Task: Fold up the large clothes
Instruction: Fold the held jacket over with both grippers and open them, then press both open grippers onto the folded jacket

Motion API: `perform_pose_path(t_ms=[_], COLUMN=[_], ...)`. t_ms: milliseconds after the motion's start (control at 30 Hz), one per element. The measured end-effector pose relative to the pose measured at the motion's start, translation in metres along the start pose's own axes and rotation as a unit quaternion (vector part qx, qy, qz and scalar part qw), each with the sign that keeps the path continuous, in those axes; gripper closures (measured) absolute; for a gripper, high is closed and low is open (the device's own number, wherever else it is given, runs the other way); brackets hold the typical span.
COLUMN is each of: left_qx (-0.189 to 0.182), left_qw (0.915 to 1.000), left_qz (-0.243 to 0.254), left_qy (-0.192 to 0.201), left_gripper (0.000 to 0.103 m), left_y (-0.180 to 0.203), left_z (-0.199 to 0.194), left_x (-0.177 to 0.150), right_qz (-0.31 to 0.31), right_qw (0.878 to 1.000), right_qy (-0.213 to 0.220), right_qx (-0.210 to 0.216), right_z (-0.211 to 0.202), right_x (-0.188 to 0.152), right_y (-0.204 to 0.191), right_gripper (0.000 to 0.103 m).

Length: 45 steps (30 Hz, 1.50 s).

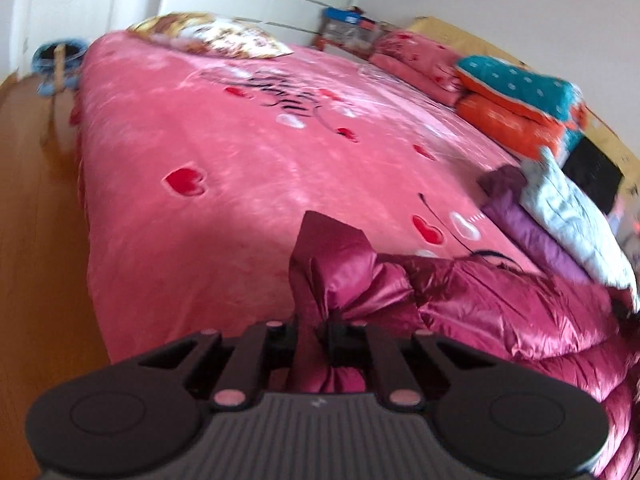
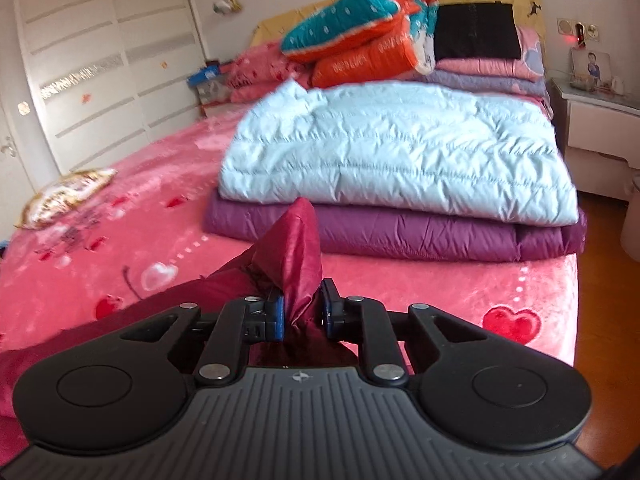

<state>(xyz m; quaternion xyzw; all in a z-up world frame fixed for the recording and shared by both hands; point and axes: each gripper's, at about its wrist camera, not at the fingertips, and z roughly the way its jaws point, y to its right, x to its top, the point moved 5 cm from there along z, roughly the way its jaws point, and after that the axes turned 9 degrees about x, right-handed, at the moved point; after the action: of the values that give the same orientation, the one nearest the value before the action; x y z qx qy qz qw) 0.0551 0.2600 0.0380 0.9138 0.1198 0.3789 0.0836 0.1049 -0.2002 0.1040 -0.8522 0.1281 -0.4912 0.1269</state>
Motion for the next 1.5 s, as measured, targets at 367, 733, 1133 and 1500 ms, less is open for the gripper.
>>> perform_pose_path(t_ms=[367,733,1133,1500], left_qx=[0.016,0.046,-0.06,0.07], left_qw=[0.997,0.9927,0.9911,0.9859], left_qz=[-0.075,-0.071,0.059,0.127], left_qy=[-0.008,0.086,0.103,0.084], left_gripper=[0.08,0.063,0.043,0.033], left_y=[-0.022,-0.028,0.089,0.069], left_z=[0.014,-0.058,-0.041,0.042], left_x=[-0.008,0.02,0.016,-0.003], right_qz=[0.004,0.084,-0.077,-0.162], right_qw=[0.998,0.996,0.995,0.985], right_qy=[-0.051,0.014,0.034,-0.05], right_qx=[-0.046,-0.019,0.06,0.03], right_z=[0.067,0.018,-0.02,0.044], right_x=[-0.041,-0.02,-0.018,-0.048], right_y=[0.003,0.028,-0.048,-0.069], right_gripper=[0.036,0.0,0.0,0.0])
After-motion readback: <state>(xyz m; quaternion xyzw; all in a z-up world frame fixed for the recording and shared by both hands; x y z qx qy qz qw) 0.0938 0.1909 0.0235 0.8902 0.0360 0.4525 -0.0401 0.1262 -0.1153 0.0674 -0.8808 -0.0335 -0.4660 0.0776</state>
